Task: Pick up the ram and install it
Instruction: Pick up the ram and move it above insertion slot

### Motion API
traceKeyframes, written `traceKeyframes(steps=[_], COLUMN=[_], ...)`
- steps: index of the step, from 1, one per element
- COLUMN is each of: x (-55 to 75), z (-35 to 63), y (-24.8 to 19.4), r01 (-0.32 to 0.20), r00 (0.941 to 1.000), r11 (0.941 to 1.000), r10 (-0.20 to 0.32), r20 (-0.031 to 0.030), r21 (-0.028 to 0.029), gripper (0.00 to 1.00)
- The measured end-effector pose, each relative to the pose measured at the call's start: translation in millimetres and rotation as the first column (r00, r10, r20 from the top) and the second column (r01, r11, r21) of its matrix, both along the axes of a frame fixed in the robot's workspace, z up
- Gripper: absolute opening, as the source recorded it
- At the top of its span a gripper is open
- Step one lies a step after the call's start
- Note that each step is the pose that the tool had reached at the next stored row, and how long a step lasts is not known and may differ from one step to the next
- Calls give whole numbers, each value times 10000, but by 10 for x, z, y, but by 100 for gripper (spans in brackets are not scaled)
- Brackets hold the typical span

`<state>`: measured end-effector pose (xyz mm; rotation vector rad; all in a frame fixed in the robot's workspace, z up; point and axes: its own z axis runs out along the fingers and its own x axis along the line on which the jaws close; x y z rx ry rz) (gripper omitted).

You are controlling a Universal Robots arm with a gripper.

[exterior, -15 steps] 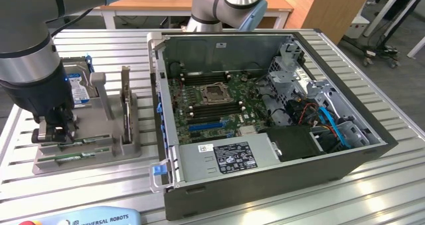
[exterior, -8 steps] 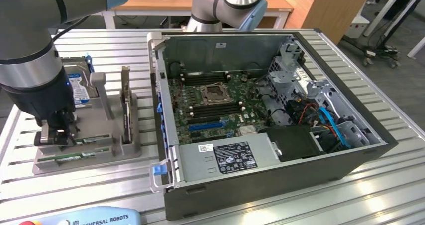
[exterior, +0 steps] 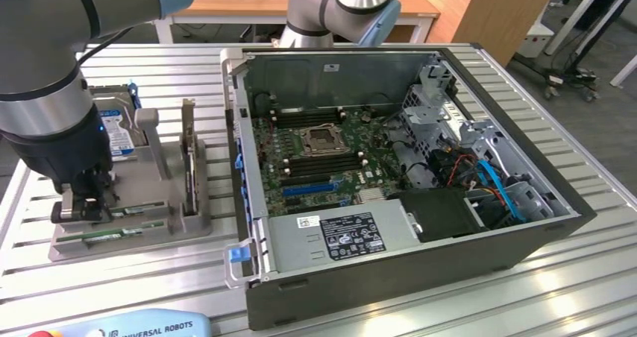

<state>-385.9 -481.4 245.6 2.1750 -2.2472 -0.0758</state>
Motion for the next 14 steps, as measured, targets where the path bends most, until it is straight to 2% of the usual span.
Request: traceKeyframes(steps=[5,14], x=[0,0], z=[-8,-127], y=[-8,-11], r01=[-6,-28], r00=[10000,10000], r11=[10000,10000], r10=[6,28], r20=[1,0], r21=[2,1], gripper=[35,35])
